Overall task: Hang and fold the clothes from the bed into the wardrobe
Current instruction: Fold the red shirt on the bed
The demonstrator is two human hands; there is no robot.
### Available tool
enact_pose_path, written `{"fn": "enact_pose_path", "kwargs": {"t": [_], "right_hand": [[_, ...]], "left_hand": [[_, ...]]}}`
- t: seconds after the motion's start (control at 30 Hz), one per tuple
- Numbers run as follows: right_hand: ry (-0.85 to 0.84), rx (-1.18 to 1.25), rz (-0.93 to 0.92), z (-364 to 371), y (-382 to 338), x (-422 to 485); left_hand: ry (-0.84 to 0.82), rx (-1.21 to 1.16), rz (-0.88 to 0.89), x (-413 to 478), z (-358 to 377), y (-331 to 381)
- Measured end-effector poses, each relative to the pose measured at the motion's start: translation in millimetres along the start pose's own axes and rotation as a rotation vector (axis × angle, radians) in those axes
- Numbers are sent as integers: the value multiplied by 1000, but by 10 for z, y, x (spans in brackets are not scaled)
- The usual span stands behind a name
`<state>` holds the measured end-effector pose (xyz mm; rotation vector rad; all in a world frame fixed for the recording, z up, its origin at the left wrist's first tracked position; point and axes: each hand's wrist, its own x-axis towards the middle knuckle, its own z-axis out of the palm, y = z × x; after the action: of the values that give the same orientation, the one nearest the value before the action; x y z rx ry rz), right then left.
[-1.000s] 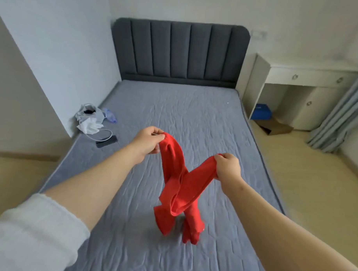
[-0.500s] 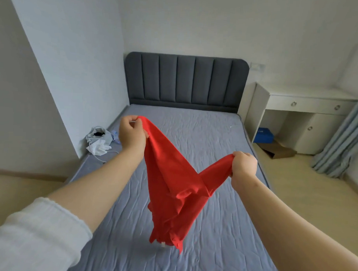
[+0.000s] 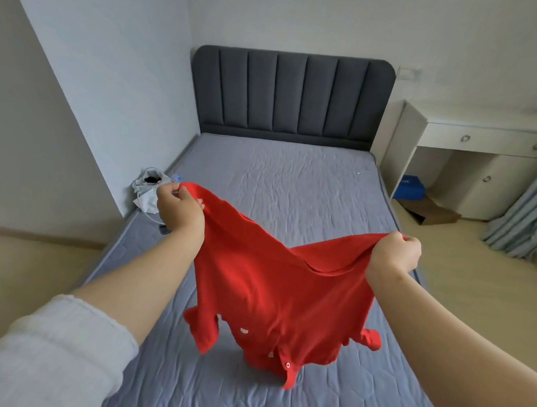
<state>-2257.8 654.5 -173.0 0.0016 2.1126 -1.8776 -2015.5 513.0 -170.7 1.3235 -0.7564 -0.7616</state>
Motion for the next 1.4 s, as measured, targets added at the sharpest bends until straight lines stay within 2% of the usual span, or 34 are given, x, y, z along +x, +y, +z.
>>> {"fn": "enact_pose_path", "kwargs": {"t": [0.07,0.1,0.13,0.23,0.27,0.3,0.33,0.4,0.53,0.6,0.67,0.73,0.87,0.97,1.0,1.07,1.13,1.17,1.27,1.33,1.4], "right_hand": [[-62,-32,-3,30,-3,-1],[-143,-48,-12,47,-5,-19],[-253,-60,-25,68,-4,-52],[-603,-145,-92,110,16,-219],[-688,-190,-123,112,22,-275],[-766,-230,-147,105,26,-312],[-843,-266,-168,88,30,-331],[-990,-342,-198,35,32,-340],[-1160,-445,-235,-91,14,-358],[-1144,-480,-275,-166,3,-368],[-1130,-412,-245,-259,-12,-370],[-1106,-338,-210,-344,-34,-379],[-1044,-262,-174,-441,-83,-445],[-1099,-315,-157,-526,-88,-493],[-1096,-361,-182,-557,-80,-503],[-951,-451,-316,-590,-57,-512],[-768,-422,-449,-571,-47,-495],[-729,-388,-496,-562,-65,-523],[-780,-334,-537,-518,-102,-624],[-797,-380,-578,-510,-100,-656],[-783,-466,-631,-533,-78,-667]], "left_hand": [[-75,68,7,-11,15,-23],[-190,147,20,-44,30,-29],[-368,239,31,-103,43,-37],[-1049,543,-29,-404,24,-32],[-1214,658,-37,-519,4,-29],[-1306,767,6,-624,-8,-33],[-1333,839,98,-706,-4,-52],[-1334,833,288,-845,29,-60],[-1476,789,422,-1013,103,62],[-1501,866,433,-1052,91,77],[-1480,860,351,-1101,54,78],[-1436,773,268,-1174,30,89],[-1274,544,219,-1321,42,194],[-1131,438,288,-1378,23,348],[-1083,456,371,-1384,-1,389],[-1025,492,519,-1399,-70,445],[-1025,491,535,-1415,-151,477],[-1047,505,511,-1425,-192,492],[-1154,654,497,-1460,-295,540],[-1208,741,504,-1475,-354,582],[-1169,860,597,-1468,-398,649]]}}
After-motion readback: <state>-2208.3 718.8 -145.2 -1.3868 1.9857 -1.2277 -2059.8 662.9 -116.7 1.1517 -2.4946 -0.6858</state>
